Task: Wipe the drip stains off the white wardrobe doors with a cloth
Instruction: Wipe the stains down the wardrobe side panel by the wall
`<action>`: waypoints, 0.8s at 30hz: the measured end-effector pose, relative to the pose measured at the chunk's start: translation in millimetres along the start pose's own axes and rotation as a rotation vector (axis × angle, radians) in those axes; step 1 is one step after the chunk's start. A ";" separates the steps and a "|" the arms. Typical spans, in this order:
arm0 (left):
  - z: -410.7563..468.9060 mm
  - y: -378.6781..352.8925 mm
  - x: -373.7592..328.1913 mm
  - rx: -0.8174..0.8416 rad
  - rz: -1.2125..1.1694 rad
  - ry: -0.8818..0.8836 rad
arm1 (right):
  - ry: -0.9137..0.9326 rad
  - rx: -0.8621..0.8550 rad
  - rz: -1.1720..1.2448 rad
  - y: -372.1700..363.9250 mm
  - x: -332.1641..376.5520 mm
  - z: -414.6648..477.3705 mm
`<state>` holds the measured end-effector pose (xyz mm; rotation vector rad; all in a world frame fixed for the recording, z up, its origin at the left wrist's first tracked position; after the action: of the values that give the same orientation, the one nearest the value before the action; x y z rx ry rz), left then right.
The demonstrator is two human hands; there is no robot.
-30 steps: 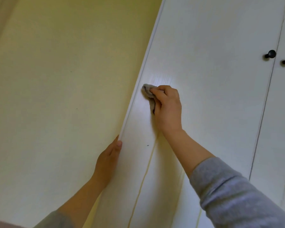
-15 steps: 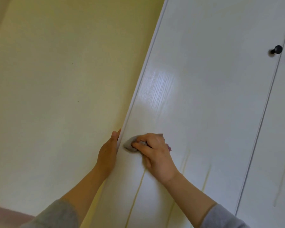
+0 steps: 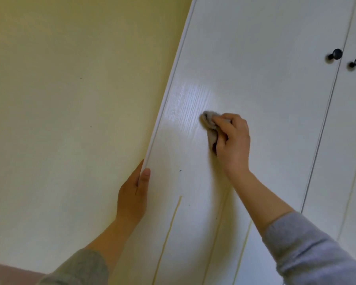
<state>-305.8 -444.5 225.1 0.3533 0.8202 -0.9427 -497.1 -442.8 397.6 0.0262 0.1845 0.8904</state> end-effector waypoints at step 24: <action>-1.3 -1.6 -3.3 -0.085 0.083 -0.029 | -0.067 0.024 0.000 32.4 -23.6 -141.3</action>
<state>-308.7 -442.7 226.8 0.2974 0.8105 -0.8310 -560.7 -448.3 265.4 0.0788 0.1324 0.8863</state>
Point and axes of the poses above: each hand's wrist, its own z-axis towards the middle knuckle, its own y-axis out of the back of the hand, x = y × z, the point moved 2 cm from there along z, towards the middle knuckle, and after that the axes turned 9 degrees about z, right-handed, at the moved point
